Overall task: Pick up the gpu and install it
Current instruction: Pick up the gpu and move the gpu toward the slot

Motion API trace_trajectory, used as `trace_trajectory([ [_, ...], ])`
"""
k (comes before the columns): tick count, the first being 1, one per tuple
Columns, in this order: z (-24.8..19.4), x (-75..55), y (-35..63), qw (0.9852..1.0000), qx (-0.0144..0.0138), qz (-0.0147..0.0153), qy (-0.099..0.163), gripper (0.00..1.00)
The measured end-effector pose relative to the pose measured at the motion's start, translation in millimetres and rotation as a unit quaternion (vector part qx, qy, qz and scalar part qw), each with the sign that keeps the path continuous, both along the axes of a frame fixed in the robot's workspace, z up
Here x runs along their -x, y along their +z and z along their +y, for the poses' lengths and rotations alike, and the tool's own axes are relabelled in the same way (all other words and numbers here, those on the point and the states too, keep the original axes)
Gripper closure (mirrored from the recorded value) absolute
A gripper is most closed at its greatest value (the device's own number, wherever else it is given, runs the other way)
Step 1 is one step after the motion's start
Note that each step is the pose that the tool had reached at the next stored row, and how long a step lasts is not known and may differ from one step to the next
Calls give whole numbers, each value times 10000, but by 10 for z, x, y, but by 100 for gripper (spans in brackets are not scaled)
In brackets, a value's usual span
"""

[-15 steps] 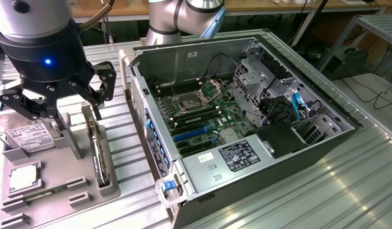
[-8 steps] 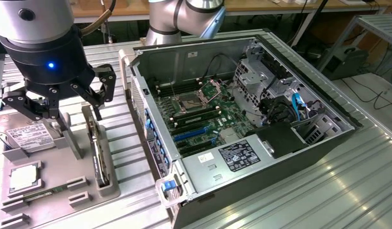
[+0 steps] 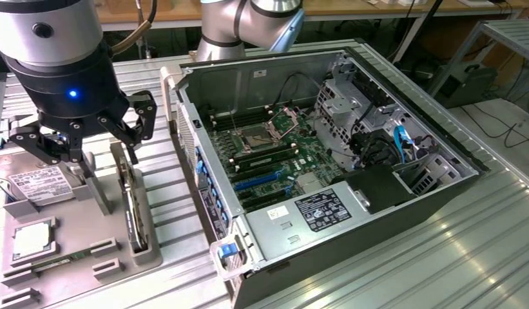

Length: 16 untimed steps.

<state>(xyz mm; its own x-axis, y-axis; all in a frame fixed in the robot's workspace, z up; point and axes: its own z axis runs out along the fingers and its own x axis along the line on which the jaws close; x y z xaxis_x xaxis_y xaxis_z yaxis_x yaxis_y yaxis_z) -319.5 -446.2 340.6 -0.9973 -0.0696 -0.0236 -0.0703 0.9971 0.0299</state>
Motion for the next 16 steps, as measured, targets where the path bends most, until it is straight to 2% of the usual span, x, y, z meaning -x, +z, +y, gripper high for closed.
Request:
trace_trajectory([
  [8,20,0,-130,10000,0,1,0,40],
  [16,20,-1,-327,10000,0,0,0,40],
])
